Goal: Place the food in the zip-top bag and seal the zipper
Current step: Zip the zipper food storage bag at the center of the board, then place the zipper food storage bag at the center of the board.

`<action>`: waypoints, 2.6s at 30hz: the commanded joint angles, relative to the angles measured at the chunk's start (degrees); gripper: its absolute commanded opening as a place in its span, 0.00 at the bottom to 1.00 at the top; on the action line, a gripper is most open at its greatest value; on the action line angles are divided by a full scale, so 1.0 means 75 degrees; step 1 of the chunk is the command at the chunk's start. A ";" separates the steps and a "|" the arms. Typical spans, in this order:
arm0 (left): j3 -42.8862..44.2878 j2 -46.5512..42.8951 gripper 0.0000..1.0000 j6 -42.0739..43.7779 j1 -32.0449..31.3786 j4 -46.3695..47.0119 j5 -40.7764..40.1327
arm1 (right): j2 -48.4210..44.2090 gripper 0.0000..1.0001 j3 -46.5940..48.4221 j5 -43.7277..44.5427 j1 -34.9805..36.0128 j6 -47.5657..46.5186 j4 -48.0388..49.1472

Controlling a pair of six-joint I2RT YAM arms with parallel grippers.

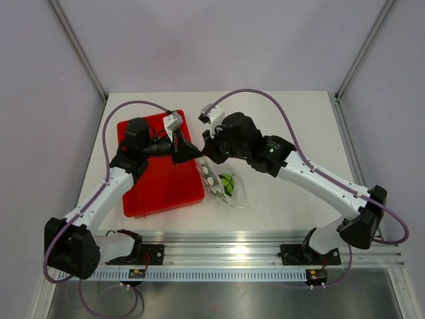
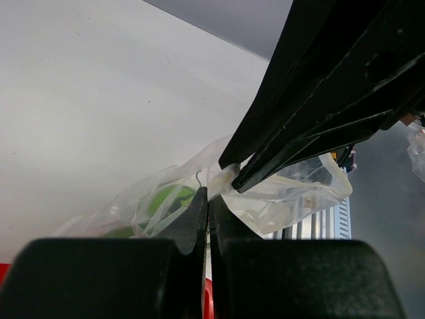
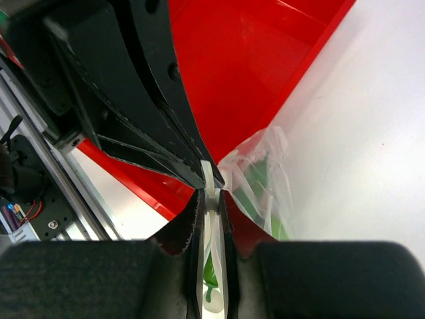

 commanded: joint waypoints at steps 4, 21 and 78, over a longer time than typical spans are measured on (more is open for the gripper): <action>0.0163 -0.0062 0.00 -0.0323 0.0036 0.1202 -0.0345 | -0.0254 0.00 -0.0400 0.0455 0.0060 0.0279 -0.0529; 0.0222 0.0254 0.00 -0.0674 0.0188 0.1389 -0.1107 | -0.1438 0.00 -0.1220 0.0689 0.0071 0.0641 -0.1173; 0.5785 0.5151 0.00 -0.3732 -0.0527 0.3778 -0.1682 | -0.3209 0.04 -0.1713 0.6993 -0.1486 -0.0259 -0.1010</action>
